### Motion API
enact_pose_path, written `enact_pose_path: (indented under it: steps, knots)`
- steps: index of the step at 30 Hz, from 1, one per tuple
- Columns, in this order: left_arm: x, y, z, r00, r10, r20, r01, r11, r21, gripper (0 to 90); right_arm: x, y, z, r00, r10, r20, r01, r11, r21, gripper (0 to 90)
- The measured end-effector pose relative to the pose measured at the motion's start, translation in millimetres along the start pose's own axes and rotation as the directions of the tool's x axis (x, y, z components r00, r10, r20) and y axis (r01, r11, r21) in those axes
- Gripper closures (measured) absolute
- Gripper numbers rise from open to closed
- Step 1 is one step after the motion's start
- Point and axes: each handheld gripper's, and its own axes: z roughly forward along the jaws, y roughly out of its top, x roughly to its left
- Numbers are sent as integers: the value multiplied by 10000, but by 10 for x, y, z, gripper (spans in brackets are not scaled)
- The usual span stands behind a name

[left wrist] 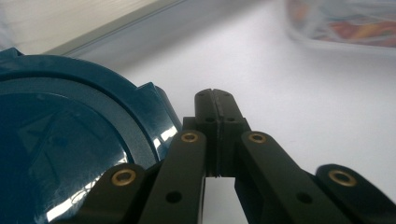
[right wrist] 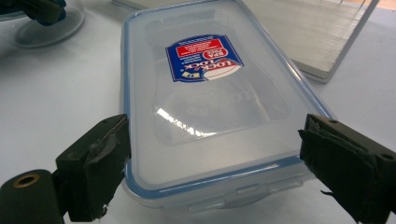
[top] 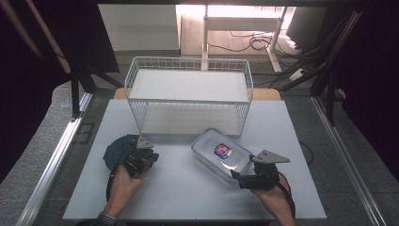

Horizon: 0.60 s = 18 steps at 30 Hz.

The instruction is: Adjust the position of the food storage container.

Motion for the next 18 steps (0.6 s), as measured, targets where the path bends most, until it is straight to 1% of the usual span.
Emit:
enact_pose_path:
  steps: [1,2,5,6,8,9,11,12,14,15,16,17,18]
  knots:
    - [93,-16,-18,9998,-167,-104,167,9999,5,900,-9,-2,-7,10000,14,25,-14,10000,-34,90]
    - [93,-16,-18,9998,-167,-104,167,9999,5,900,-9,-2,-7,10000,14,25,-14,10000,-34,90]
    - [259,-51,-47,9981,-527,-313,524,9986,-75,900,-42,1,-33,9998,144,134,-144,9999,-70,96]
    - [259,-51,-47,9981,-527,-313,524,9986,-75,900,-42,1,-33,9998,144,134,-144,9999,-70,96]
    - [366,-75,-68,9963,-679,-526,675,9977,-96,900,-56,1,-41,9998,151,163,-150,9999,-54,102]
    - [441,-96,-85,9941,-815,-721,810,9967,-105,900,-61,1,-46,9997,178,182,-177,9998,-38,103]
    - [524,-120,-104,9913,-972,-891,962,9952,-159,900,-76,1,-56,9995,263,187,-262,9996,-46,104]
    - [567,-133,-113,9902,-1067,-906,1051,9942,-227,900,-92,0,-66,9995,303,124,-302,9995,-97,103]
    - [568,-133,-112,9903,-1052,-903,1035,9944,-234,900,-110,2,-76,9993,354,126,-352,9993,-137,103]
    - [529,-128,-103,9889,-834,-1227,818,9965,-183,900,-124,5,-85,9990,430,153,-428,9990,-126,104]
    - [522,-127,-103,9893,-808,-1213,786,9967,-224,900,-140,6,-92,9987,459,241,-457,9989,-88,107]
    - [520,-124,-110,9915,-890,-947,856,9955,-403,900,-157,6,-101,9981,509,354,-508,9987,-20,131]
    - [520,-124,-110,9915,-890,-947,856,9955,-403,900,-157,6,-101,9981,509,354,-508,9987,-20,131]
